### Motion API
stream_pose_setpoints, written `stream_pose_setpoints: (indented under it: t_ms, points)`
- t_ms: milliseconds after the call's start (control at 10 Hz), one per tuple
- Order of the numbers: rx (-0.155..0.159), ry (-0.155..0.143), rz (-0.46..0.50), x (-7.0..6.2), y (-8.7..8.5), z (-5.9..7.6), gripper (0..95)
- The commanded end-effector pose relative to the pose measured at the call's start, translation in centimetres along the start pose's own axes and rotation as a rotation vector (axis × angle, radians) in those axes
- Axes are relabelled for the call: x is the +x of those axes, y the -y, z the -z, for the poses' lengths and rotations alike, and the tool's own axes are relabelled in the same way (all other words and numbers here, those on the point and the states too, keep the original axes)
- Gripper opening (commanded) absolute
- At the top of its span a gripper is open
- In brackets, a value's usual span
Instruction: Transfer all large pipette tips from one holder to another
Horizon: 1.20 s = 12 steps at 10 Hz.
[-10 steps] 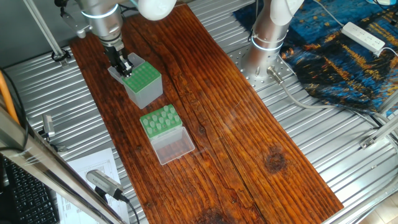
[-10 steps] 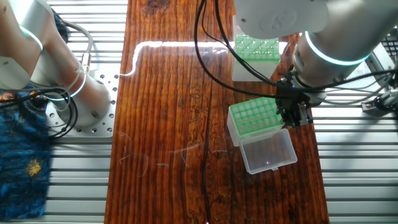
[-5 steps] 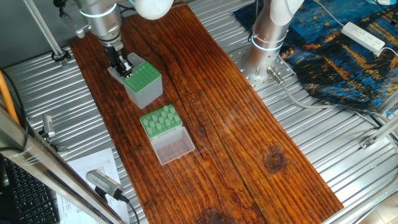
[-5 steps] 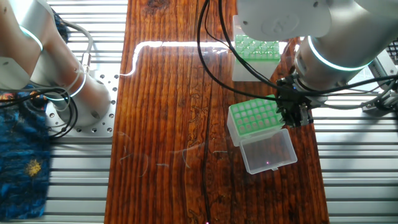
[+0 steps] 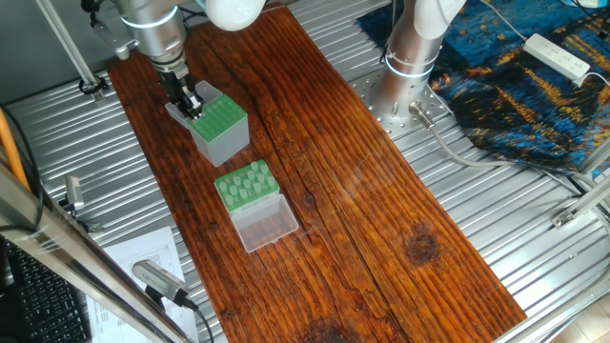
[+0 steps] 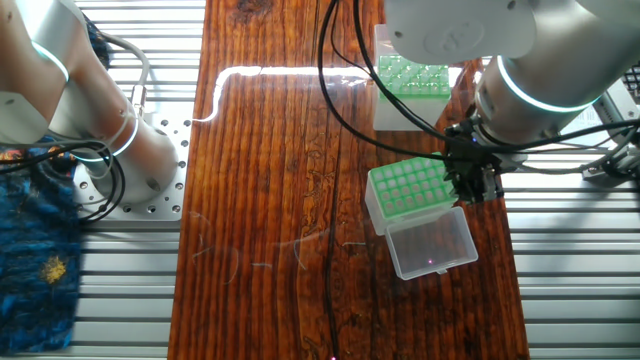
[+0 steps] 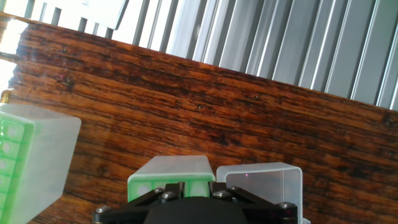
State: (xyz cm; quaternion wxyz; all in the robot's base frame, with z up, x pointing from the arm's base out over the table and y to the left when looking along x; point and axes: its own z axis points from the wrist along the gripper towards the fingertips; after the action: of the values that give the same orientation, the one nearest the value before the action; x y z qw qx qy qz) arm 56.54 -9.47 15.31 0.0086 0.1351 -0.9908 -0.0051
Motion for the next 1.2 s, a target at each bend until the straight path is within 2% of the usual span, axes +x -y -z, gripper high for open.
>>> stream_pose_setpoints:
  t_ms: [100, 500, 700, 1000, 1100, 1200]
  points:
    - [0.002, -0.001, -0.002, 0.0, 0.0, 0.0, 0.0]
    - [0.002, 0.000, -0.003, 0.0, 0.0, 0.2, 0.0]
    - [0.002, -0.007, 0.002, 0.1, -0.1, 0.8, 0.0]
    - [0.004, -0.015, 0.017, 0.1, -0.3, 2.9, 0.0]
    - [0.006, -0.016, 0.020, 0.1, -0.3, 3.2, 0.0]
    - [0.011, -0.021, 0.038, -0.1, 0.0, 4.8, 0.0]
